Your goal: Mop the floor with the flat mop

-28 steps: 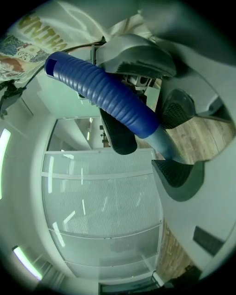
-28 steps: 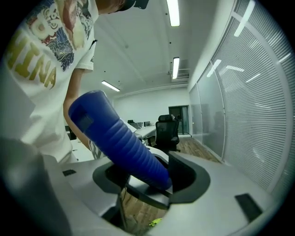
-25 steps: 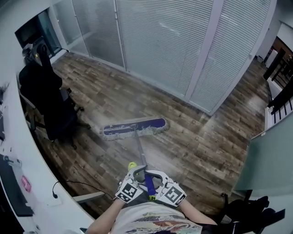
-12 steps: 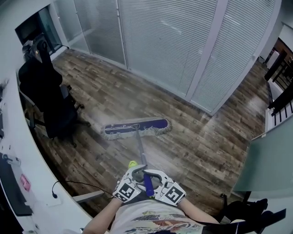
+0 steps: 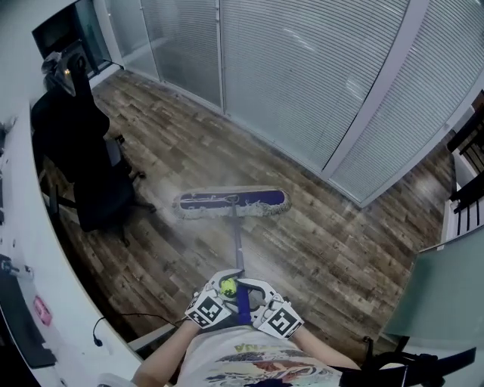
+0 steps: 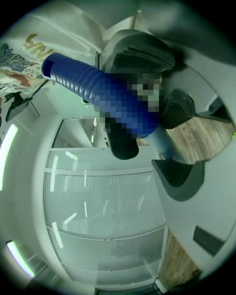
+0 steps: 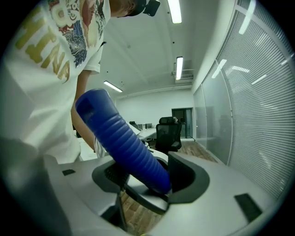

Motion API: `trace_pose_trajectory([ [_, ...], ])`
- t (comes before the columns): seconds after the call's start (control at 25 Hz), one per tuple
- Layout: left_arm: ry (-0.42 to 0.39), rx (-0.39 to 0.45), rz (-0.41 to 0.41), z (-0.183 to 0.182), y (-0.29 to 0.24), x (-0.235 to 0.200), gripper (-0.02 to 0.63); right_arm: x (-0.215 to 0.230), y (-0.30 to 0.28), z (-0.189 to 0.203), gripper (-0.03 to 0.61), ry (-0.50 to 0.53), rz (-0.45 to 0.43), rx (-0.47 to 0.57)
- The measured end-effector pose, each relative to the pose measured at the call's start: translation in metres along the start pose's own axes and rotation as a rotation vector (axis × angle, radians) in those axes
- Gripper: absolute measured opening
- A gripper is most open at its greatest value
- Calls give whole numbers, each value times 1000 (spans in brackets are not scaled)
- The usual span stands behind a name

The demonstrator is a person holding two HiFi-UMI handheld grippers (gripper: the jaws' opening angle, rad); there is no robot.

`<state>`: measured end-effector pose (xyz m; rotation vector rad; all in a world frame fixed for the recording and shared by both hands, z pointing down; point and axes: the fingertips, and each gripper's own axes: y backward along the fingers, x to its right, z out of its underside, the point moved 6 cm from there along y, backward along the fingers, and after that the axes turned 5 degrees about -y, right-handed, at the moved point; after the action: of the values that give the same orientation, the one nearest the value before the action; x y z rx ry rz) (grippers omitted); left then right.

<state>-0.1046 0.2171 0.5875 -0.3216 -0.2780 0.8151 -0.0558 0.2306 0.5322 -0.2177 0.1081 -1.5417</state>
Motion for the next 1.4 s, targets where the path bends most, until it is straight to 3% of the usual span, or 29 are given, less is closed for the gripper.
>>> trace_pose_trajectory([
  [0.12,16,6,10,2,6,-60,181,37,-44,-20,230,-60,34,38],
  [0.24,30,42,10,-2,16,-112,181,69,-80,-40,230,-28,47,62],
  [0.36,34,65,-6,0,18,-162,181,101,-114,-56,230,-69,73,104],
  [0.6,60,64,-32,10,8,-220,181,149,-152,-61,232,-61,66,75],
  [0.8,75,70,-46,10,-17,-273,181,205,-170,-65,232,0,62,76],
  [1.12,97,57,-64,3,-67,-377,181,315,-203,-79,230,-34,61,101],
  [1.4,84,39,-76,-22,-142,-479,181,443,-209,-94,230,-88,81,140],
])
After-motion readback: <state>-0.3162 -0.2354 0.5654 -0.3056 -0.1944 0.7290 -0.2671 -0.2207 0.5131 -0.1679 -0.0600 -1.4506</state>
